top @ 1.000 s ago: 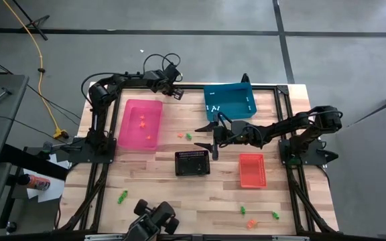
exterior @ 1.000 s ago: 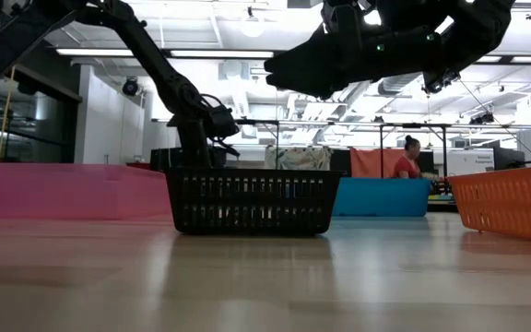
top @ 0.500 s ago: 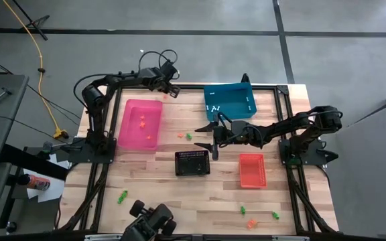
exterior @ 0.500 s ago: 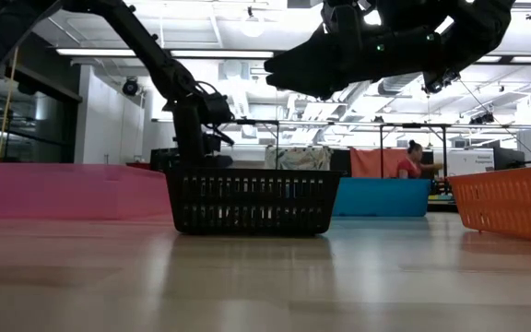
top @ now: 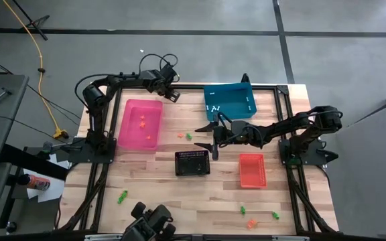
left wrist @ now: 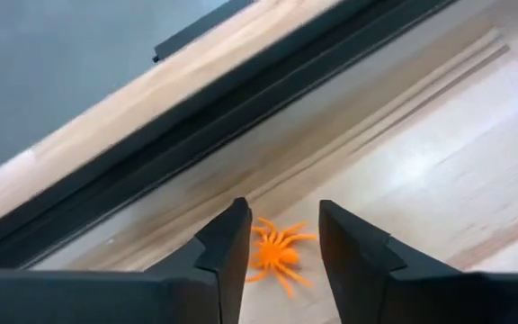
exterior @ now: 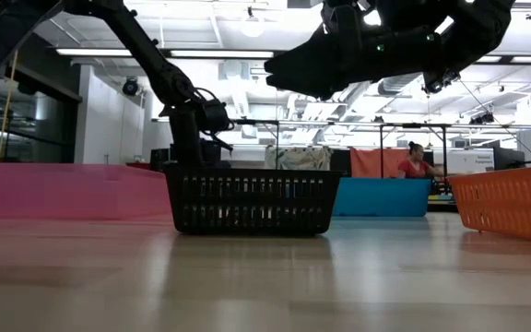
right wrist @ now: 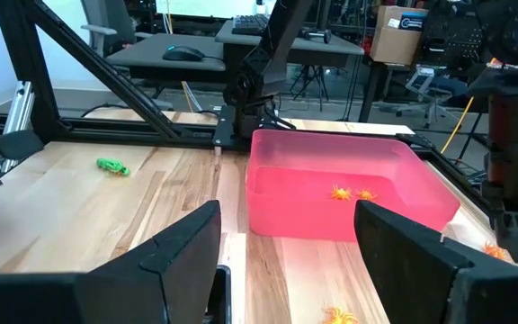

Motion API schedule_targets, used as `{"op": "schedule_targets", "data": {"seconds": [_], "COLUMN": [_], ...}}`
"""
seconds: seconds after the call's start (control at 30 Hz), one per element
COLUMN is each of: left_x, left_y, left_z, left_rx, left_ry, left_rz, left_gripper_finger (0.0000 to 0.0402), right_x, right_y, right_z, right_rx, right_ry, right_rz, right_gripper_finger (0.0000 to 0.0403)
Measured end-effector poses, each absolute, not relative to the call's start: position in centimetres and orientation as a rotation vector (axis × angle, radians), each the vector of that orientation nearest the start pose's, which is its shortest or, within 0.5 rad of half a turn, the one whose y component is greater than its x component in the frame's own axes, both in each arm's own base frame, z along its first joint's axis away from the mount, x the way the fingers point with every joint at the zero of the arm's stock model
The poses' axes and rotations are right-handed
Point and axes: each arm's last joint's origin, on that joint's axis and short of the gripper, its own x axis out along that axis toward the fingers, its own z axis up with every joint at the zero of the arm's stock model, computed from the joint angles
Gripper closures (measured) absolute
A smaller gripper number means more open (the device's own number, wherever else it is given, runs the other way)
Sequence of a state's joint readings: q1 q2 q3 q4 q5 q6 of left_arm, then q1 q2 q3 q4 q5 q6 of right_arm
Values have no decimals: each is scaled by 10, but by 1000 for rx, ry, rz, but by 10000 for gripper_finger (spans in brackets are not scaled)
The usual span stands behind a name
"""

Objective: Sort Halloween decoration
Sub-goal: Put the orange spider toy into the pink bin

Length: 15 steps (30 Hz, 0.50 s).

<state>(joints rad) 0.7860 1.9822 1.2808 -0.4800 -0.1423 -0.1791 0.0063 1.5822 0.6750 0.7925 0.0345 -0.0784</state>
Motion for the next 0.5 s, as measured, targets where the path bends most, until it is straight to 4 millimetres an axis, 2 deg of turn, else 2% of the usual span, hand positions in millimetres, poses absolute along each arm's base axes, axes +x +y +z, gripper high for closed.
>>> {"op": "schedule_targets", "data": {"seconds": [0.23,0.5], "left_x": [273,273], "left_y": [279,280], "left_z": [131,129], "left_rx": [-543,-523], "left_ry": [1122,1129], "left_rz": [920,918], "left_gripper_finger": [281,283], "right_x": [317,317], "right_y": [1,1], "right_z": [200,200], "right_rx": [-81,-81], "right_ry": [119,119], "right_rz": [-24,-24], "right_gripper_finger": [151,151]}}
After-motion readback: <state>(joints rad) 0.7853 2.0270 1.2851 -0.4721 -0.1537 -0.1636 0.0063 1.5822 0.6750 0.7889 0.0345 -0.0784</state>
